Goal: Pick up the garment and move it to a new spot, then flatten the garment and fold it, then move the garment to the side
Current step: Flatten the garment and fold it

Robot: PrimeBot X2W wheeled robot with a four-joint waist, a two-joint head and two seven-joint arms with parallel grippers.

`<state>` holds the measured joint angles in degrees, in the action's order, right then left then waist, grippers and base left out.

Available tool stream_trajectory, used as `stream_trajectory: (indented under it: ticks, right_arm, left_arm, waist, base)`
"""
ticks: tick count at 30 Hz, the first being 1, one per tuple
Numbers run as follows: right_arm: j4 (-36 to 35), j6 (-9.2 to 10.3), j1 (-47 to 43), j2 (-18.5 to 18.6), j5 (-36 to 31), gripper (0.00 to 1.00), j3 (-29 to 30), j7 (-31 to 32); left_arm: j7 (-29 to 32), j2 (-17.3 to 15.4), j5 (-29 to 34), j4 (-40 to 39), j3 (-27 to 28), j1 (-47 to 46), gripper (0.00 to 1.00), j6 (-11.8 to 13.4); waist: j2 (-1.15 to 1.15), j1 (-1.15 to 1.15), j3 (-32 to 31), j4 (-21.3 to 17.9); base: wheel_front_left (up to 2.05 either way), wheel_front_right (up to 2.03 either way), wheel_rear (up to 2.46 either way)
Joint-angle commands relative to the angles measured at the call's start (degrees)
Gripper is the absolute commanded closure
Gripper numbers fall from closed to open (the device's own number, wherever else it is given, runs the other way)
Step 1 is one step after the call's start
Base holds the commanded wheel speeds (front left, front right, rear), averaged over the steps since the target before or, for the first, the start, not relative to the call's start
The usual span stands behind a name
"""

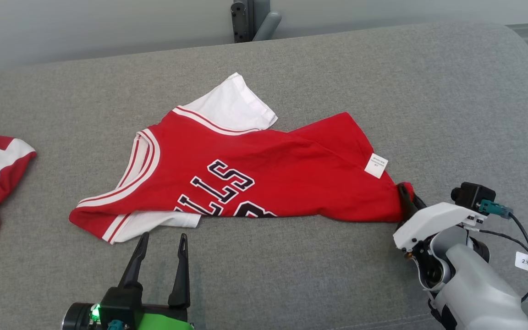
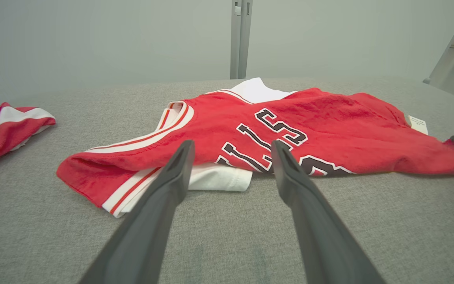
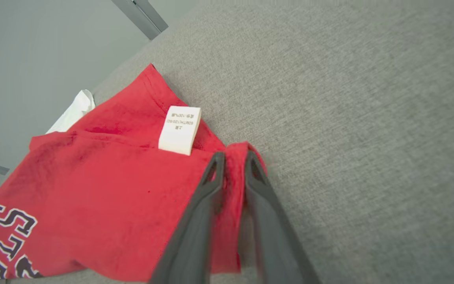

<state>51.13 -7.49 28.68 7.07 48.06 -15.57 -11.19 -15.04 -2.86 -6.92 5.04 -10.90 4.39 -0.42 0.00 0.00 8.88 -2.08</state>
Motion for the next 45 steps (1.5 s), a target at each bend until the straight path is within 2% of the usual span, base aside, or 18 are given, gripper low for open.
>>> stream_trajectory:
  ticks: [1,6,13,14,17,19,22,24,28,33,34,36,38,45]
  right_arm:
    - [0.5,0.0,0.9,0.7,0.1,1.0,-0.4,-0.7]
    - [-2.6,0.0,0.3,2.6,1.1,1.0,-1.4,-2.9]
    - [-13.5,0.0,-4.6,7.8,2.8,1.0,-4.7,-3.8]
    - [-14.8,0.0,-5.5,8.5,3.1,1.0,-5.6,-3.5]
    - [-18.1,0.0,-8.2,10.0,4.5,1.0,-8.9,-1.9]
    - [-19.0,0.0,-8.5,10.1,5.0,1.0,-10.3,-1.6]
    - [-19.7,0.0,-7.7,9.6,5.5,1.0,-12.0,-1.8]
    - [-19.9,0.0,-6.4,9.1,5.5,1.0,-13.0,-2.1]
    - [-20.1,0.0,-3.7,8.5,5.6,1.0,-14.6,-2.5]
    - [-20.5,0.0,-0.1,7.3,5.9,1.0,-16.6,-3.1]
    - [-20.5,0.0,-0.1,7.3,5.9,1.0,-16.6,-3.1]
    - [-20.7,0.0,1.0,6.9,6.0,1.0,-17.3,-3.3]
    - [-21.1,0.0,2.2,6.4,6.1,1.0,-17.9,-3.5]
    - [-22.1,0.06,3.8,5.6,6.8,1.0,-19.9,-3.8]
  left_arm:
    - [-0.1,-0.1,-0.1,0.1,0.0,-0.8,0.0,0.2]
    - [-0.1,-0.1,-0.2,0.1,0.2,-1.2,0.0,0.3]
    - [-0.1,-0.1,-1.6,-0.3,0.9,-1.2,0.0,0.3]
    - [-0.1,-0.1,-1.9,-0.1,1.0,-1.6,0.0,-0.1]
    - [-0.1,-0.5,-6.4,1.1,2.8,-6.0,0.0,-3.3]
    - [2.0,-2.6,-8.8,2.6,3.2,-11.1,0.0,-5.2]
    - [10.5,-8.4,-11.7,3.4,1.3,-21.5,0.0,-6.8]
    - [17.0,-12.7,-14.7,3.2,-1.5,-28.8,0.0,-7.0]
    - [30.9,-21.7,-24.6,2.4,-11.9,-43.7,0.0,-7.1]
    - [44.1,-27.4,-35.3,6.4,-22.1,-58.3,0.0,-7.1]
    - [44.1,-27.4,-35.3,6.4,-22.1,-58.3,0.0,-7.1]
    - [48.2,-28.9,-38.0,8.8,-25.6,-62.8,0.0,-7.1]
    - [50.2,-30.5,-38.0,11.1,-29.2,-67.4,0.0,-7.1]
    - [49.0,-33.3,-36.6,20.5,-40.4,-77.9,0.0,-7.1]
  waist:
    - [0.0,0.0,0.0,-0.1]
    - [0.0,0.0,0.1,-0.3]
    - [0.0,0.0,0.3,-2.0]
    - [0.0,0.0,0.5,-2.4]
    - [0.0,0.0,2.2,-3.7]
    - [0.0,0.0,3.4,-4.3]
    - [0.0,0.0,5.4,-5.2]
    - [0.0,0.0,6.9,-6.0]
    - [0.0,0.0,10.5,-7.6]
    - [0.0,0.0,15.2,-10.5]
    - [0.0,0.0,15.2,-10.5]
    - [0.0,0.0,17.2,-11.9]
    - [0.0,0.0,19.2,-13.2]
    - [0.0,0.0,24.1,-17.0]
  base:
    - [0.0,0.0,0.0]
    - [0.0,0.0,0.0]
    - [0.0,0.0,0.0]
    - [0.0,0.0,0.0]
    - [0.0,0.0,0.0]
    - [0.0,0.0,0.0]
    - [0.0,0.0,0.0]
    - [0.0,0.0,0.0]
    - [0.0,0.0,0.0]
    - [0.0,0.0,0.0]
    - [0.0,0.0,0.0]
    - [0.0,0.0,0.0]
    - [0.0,0.0,0.0]
    - [0.0,0.0,0.0]
